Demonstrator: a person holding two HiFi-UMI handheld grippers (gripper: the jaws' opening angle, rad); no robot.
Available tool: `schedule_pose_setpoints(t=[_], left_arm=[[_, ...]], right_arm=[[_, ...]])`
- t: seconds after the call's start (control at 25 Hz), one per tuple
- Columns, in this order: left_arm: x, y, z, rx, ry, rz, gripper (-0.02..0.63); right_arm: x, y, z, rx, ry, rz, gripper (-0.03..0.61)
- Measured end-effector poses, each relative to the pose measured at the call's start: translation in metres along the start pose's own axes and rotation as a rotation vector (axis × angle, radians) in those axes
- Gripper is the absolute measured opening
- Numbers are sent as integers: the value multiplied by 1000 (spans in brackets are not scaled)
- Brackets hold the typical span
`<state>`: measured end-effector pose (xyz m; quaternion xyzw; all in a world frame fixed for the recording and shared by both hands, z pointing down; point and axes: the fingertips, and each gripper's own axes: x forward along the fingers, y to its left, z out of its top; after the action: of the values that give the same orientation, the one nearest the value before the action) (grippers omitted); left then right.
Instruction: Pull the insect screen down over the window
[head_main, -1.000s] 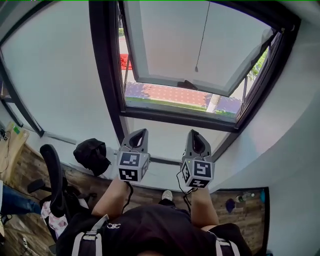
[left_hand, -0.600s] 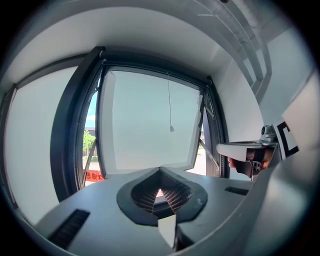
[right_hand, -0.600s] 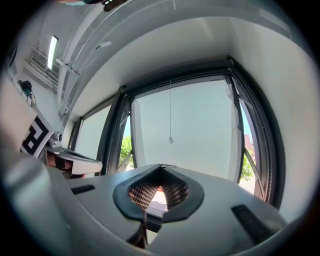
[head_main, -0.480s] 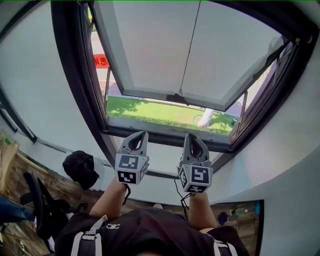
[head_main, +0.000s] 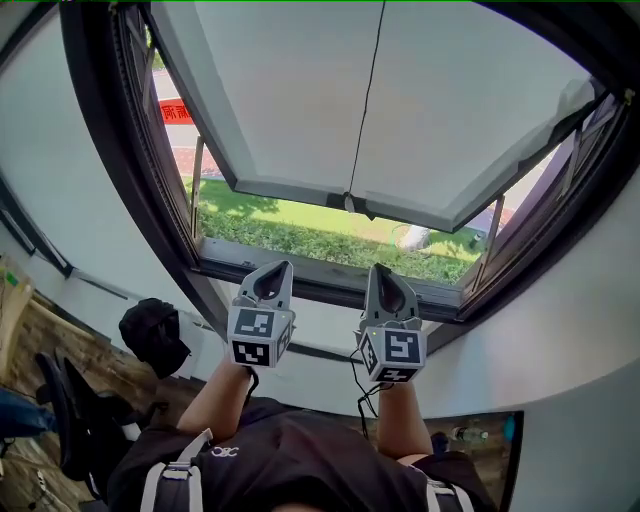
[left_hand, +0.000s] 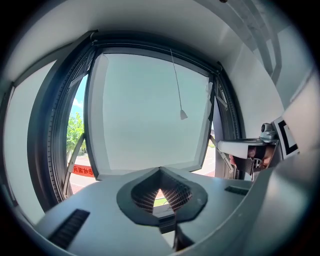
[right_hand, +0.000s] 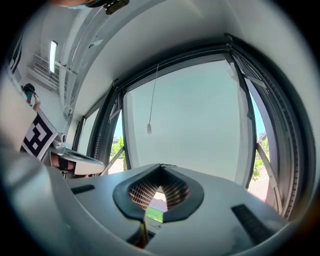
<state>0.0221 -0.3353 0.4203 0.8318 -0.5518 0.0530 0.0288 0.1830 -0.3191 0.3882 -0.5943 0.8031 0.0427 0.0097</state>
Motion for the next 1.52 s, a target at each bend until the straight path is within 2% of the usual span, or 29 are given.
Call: schedule_pose_setpoints(t=[0.16,0.44,0.64,0.72,0.84,1.0,1.12,1.16,1.2,1.24,1.32,1.52], left_arm=[[12,9,5,-11,-14,14,14],[31,23,18,-14,-28,-8,14],[39,42,30,42,-34,-9,14],[40,50,34,101,-39,4,14],[42,62,41,241,-48,48,14],[47,77,52,547,-61,134,15],[46,82,67,773,-112,190,15],[47,82,69,831,-120,198,24],[48,83,70,878,-122,198,71],[50,84,70,910,-119,192,109],[52,88,70,938,-116,183,140],[53,104,74,934,-102,193,144]], right_arm=[[10,-6,3,2,-18,-18,5],[29,-11,8,12,-35,-27,5],[43,-14,17,-18,-53,-69,5],[47,-12,17,-56,-46,-80,5],[50,-11,19,-226,-14,-106,5],[53,-23,25,-542,40,-182,5],[47,-41,37,-769,58,-296,6],[43,-48,43,-825,45,-340,6],[40,-54,49,-876,33,-373,8],[38,-59,52,-921,30,-391,13],[34,-68,57,-971,43,-397,81],[12,-88,78,-940,31,-455,84]])
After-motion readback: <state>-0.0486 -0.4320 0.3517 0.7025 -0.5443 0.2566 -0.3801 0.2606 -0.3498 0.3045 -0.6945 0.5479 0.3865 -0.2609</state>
